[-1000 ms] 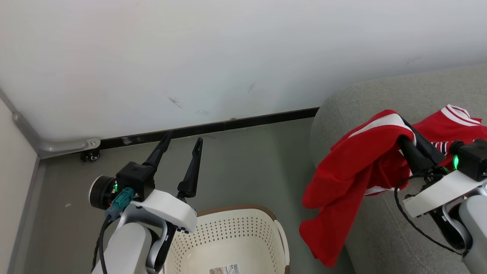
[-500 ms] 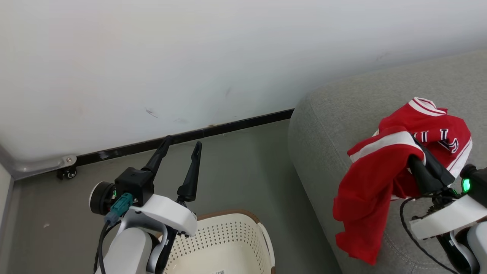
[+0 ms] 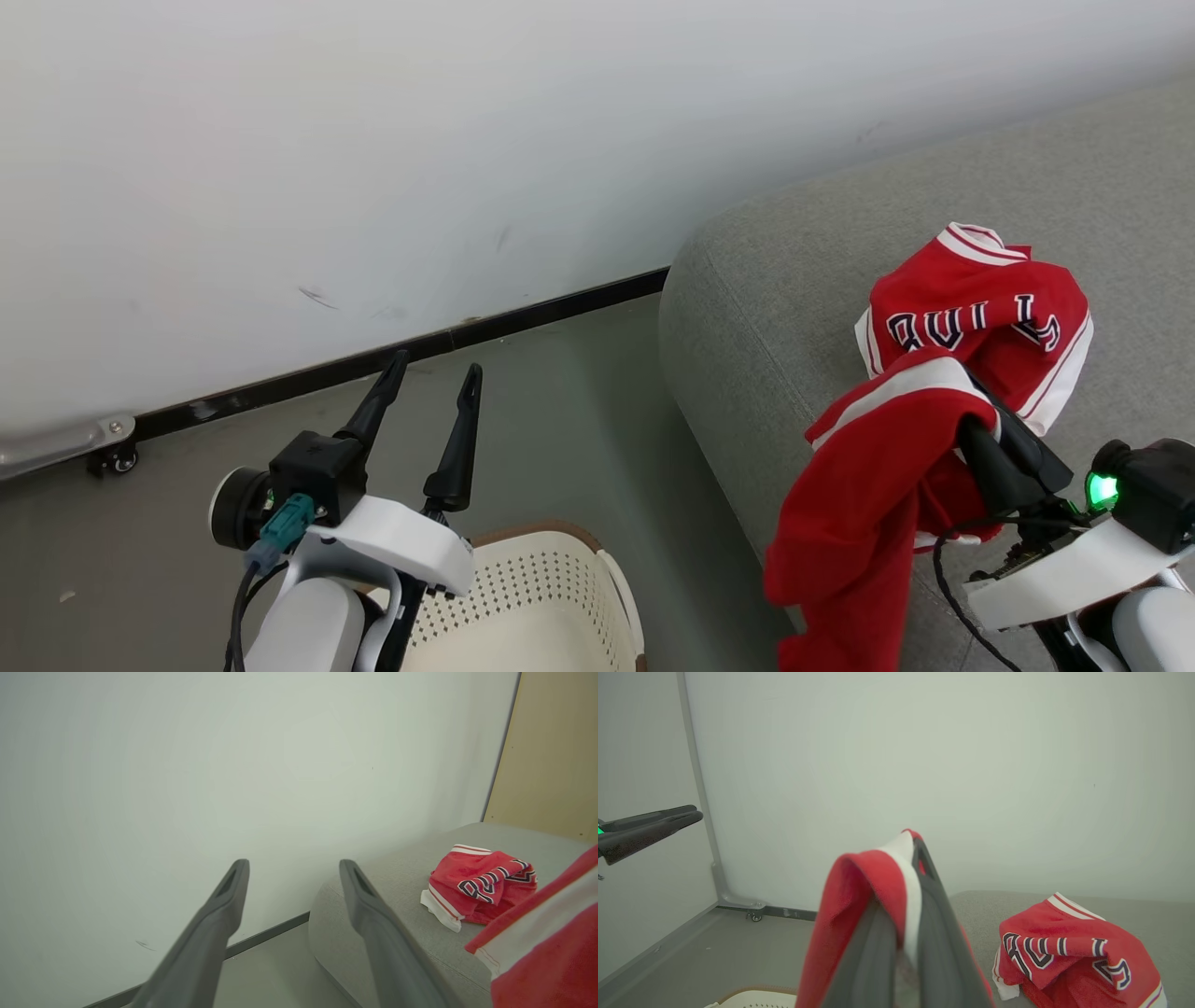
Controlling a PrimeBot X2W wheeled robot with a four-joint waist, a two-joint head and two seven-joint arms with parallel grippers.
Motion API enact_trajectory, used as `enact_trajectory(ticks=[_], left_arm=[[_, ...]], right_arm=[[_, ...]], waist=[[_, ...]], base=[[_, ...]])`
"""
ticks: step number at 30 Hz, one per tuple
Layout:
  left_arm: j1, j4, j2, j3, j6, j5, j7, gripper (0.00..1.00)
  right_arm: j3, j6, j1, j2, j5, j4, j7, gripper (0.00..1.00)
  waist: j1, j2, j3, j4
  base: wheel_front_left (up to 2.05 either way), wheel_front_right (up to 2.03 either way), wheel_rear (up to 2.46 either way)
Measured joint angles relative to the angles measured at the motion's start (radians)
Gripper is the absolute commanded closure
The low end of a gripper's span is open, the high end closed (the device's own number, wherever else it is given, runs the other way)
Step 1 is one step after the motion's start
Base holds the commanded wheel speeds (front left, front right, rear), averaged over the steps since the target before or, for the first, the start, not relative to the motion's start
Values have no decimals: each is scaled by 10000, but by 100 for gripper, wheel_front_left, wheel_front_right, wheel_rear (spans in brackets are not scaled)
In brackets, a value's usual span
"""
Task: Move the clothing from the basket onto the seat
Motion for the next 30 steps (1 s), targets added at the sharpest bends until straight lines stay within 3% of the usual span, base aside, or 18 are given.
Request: enact_trajectory(ticks=[6, 16, 30], left_arm=[[88, -159, 27, 115, 125, 0, 0, 0], [200, -502, 173, 286, 307, 56, 0, 0], [168, -1135, 533, 339, 351, 291, -2, 0]], right_arm=[[219, -2, -343, 29, 447, -581, 282, 100], [251, 0, -3399, -694, 702, -1035, 1325, 100], [-834, -2, -6685, -1093, 1448, 510, 2949, 100]], waist=[[0, 0, 92, -192], [0, 0, 484, -325], [0, 0, 1209, -277]], base=[[0, 0, 0], [0, 0, 0], [0, 0, 0]])
